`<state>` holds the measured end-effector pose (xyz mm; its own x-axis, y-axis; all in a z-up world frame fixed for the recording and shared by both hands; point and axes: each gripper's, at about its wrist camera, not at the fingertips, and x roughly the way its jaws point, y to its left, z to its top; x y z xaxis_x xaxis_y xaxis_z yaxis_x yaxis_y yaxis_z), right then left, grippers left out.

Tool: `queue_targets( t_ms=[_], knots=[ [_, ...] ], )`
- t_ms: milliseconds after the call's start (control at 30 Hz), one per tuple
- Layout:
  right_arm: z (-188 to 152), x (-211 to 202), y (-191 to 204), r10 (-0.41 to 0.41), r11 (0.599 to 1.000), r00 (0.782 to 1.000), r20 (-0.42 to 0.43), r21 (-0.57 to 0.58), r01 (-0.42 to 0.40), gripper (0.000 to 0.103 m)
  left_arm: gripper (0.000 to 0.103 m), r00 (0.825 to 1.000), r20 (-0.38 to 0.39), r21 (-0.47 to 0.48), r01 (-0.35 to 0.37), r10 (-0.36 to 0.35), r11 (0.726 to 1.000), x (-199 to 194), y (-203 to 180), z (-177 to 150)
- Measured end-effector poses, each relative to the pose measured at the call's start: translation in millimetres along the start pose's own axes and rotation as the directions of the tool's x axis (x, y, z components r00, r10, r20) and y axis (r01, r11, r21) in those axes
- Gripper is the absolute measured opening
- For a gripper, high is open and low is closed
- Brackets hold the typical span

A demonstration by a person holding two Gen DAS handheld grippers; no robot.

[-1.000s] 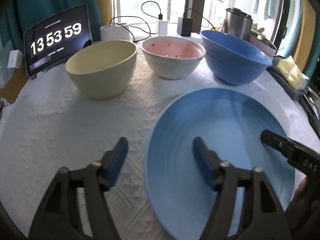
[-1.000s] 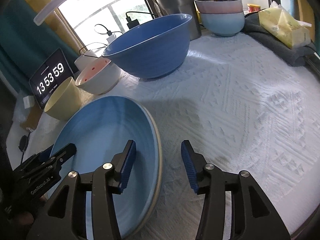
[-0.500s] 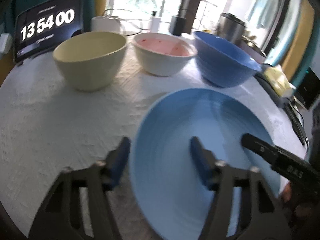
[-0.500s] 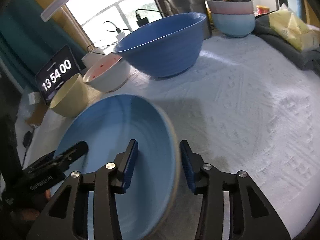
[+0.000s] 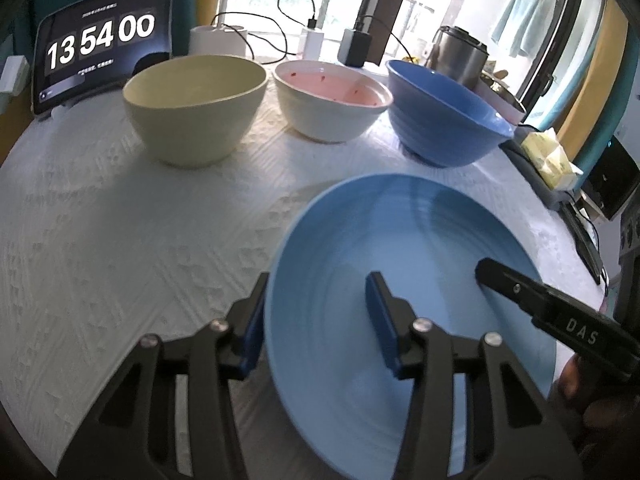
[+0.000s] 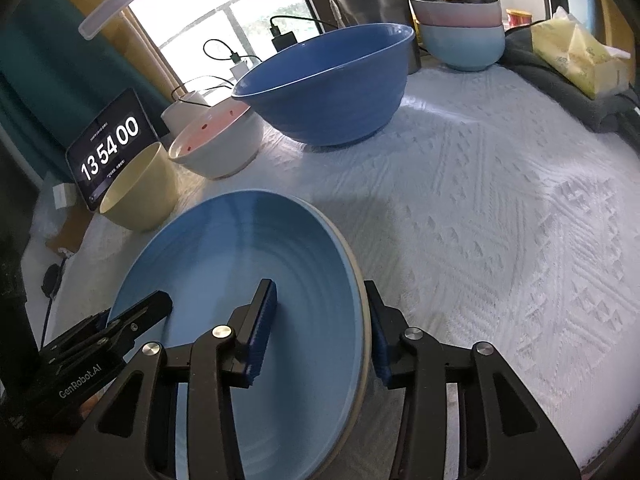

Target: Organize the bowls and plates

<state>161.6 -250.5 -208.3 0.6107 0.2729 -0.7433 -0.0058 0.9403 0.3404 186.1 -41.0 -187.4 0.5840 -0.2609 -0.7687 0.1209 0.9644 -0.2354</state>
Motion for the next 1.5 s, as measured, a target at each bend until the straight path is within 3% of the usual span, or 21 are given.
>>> queue_targets(
  t_ms=[1000, 1500],
  knots=[
    [-2.1, 28.1, 115.8, 0.040, 0.987, 0.997, -0.066, -0.153, -0.049, 0.045, 0.048, 0.996, 0.049, -0.148, -0.072, 0.080, 0.986, -41.1, 114.8, -5.0],
    [0.5, 48.2, 161.9, 0.048, 0.980, 0.995, -0.085, -0.189, -0.064, 0.045, 0.048, 0.991, 0.085, -0.166, -0.092, 0.108, 0.982, -47.7, 152.8, -0.2]
  ],
)
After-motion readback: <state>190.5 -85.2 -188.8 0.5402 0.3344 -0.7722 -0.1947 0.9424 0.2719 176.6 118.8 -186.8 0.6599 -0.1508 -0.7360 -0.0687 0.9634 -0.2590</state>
